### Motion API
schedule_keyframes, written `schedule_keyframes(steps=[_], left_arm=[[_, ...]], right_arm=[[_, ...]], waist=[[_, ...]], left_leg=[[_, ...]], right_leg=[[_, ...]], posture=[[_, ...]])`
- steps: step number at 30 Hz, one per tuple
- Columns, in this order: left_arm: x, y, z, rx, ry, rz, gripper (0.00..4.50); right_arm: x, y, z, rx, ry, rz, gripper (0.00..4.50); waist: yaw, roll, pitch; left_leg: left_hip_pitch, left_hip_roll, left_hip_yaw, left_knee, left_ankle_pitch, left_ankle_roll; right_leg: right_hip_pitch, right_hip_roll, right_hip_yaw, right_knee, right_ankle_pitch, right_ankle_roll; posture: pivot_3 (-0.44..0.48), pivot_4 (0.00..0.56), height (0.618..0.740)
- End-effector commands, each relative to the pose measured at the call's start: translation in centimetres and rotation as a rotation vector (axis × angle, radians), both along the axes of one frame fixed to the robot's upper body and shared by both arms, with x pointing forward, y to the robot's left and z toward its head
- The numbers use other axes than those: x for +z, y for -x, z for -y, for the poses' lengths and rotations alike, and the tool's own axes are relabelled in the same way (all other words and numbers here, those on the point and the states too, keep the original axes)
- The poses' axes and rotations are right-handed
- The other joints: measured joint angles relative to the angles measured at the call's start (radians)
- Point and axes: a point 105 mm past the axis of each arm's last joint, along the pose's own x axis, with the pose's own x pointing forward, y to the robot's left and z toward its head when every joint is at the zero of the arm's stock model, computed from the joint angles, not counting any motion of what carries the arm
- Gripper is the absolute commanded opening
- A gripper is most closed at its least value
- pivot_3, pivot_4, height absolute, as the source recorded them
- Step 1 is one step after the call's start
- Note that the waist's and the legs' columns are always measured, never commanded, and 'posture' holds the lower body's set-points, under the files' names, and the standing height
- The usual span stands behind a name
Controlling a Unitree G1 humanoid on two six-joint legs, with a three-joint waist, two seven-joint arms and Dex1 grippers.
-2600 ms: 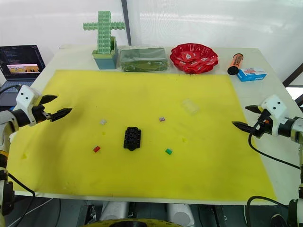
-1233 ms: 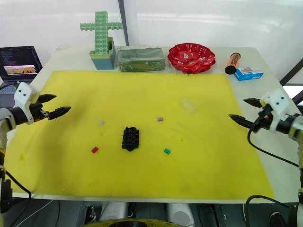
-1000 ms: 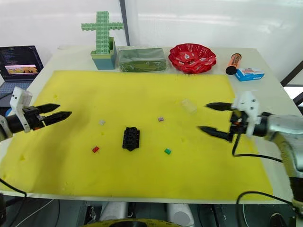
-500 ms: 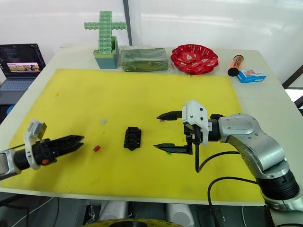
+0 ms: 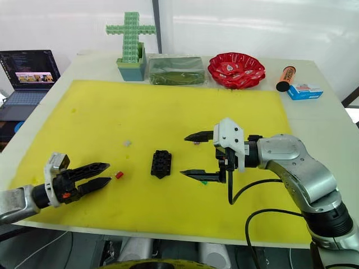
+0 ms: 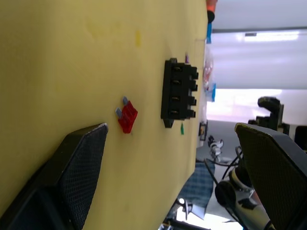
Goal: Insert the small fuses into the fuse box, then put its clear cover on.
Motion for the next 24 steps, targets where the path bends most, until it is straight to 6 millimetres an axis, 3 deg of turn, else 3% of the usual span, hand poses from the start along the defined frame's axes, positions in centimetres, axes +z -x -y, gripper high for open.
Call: schedule_keyframes(steps=[1, 5, 19, 22, 24], left_arm=[[-0.5, -0.2, 1.1, -0.036, 0.015, -0.018, 4.50], [-1.1, 0.2, 2.1, -0.096, 0.014, -0.048, 4.50], [-3.1, -0.4, 2.7, -0.073, -0.053, -0.130, 4.50], [-3.2, -0.5, 2.7, -0.062, -0.060, -0.133, 3.89], [-3.1, -0.7, 2.7, -0.041, -0.053, -0.122, 3.24]], right_arm=[[1.2, 0.3, 0.1, 0.000, -0.020, 0.044, 4.47], [1.2, 0.3, 0.2, -0.012, -0.020, 0.043, 4.47], [1.5, 0.4, 0.5, -0.056, -0.023, 0.044, 4.47], [1.5, 0.3, 0.5, -0.059, -0.019, 0.047, 4.50], [1.6, 0.3, 0.4, -0.060, -0.019, 0.050, 4.50]], waist=[[0.000, 0.001, 0.000], [-0.002, 0.003, -0.001], [0.001, 0.012, -0.005], [0.000, 0.016, -0.007], [-0.001, 0.016, -0.007]], left_leg=[[0.000, 0.000, 0.000, 0.000, 0.000, 0.000], [0.000, 0.000, 0.000, 0.001, 0.000, 0.000], [0.000, 0.000, -0.002, -0.001, -0.001, 0.002], [0.001, 0.000, -0.002, -0.001, -0.001, 0.002], [0.001, 0.000, -0.002, -0.001, -0.001, 0.002]], right_leg=[[0.000, 0.000, -0.001, 0.000, 0.000, 0.000], [0.002, -0.001, -0.002, -0.001, 0.001, -0.001], [0.008, -0.002, -0.005, -0.011, 0.001, -0.002], [0.009, -0.002, -0.005, -0.012, 0.002, -0.003], [0.009, -0.002, -0.005, -0.012, 0.002, -0.003]], posture=[[0.000, 0.150, 0.740], [0.000, 0.150, 0.740], [0.000, 0.150, 0.740], [0.000, 0.150, 0.740], [0.000, 0.150, 0.740]])
